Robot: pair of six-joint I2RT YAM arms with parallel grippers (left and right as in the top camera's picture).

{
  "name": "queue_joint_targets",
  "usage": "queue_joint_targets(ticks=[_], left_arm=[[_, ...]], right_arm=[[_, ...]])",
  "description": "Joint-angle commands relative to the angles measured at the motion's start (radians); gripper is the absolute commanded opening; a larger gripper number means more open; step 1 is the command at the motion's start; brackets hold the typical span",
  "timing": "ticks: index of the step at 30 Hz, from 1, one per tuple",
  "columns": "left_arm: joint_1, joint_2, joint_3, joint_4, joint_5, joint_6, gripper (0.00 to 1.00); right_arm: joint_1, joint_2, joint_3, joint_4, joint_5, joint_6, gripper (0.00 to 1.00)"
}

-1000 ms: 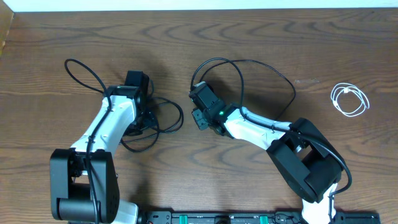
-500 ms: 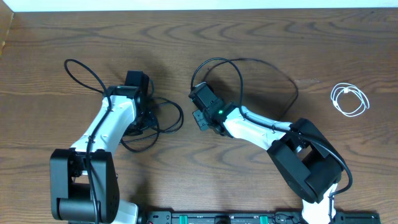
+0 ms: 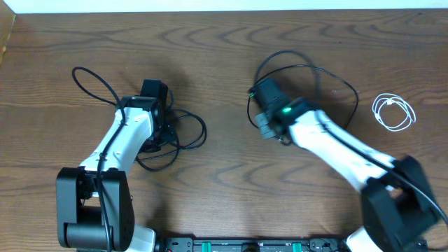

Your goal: Untangle cables

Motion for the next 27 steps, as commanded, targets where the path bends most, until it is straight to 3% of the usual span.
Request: queue_joint_targets(ticks=[1, 3, 7, 12, 20, 27], left_arm=[[0.004, 0.005, -0.004, -0.002, -0.006, -0.008, 0.98], [0.004, 0.005, -0.004, -0.002, -0.006, -0.008, 0.98], [0.004, 0.005, -0.004, -0.002, -0.006, -0.008, 0.98], [0.004, 0.005, -0.004, 0.002, 0.002, -0.008, 0.98], [0.004, 0.005, -0.004, 0.001, 0.002, -0.008, 0.98], [0.004, 0.005, -0.004, 0.001, 0.002, -0.008, 0.98]], right_arm=[[-0.085, -0.026, 0.002, -0.032, 0.030, -0.057, 0.01], [-0.125, -0.024, 0.001, -0.041, -0.027, -0.089, 0.01], [-0.169, -0.023, 0.001, 0.003, -0.340, -0.213, 0.01], [-0.155, -0.021, 0.000, 0.119, -0.507, -0.173, 0.03], [-0.050, 0.048, -0.001, 0.159, -0.306, -0.172, 0.04], [-0.013, 0.185, -0.001, 0.238, -0.294, -0.173, 0.08]])
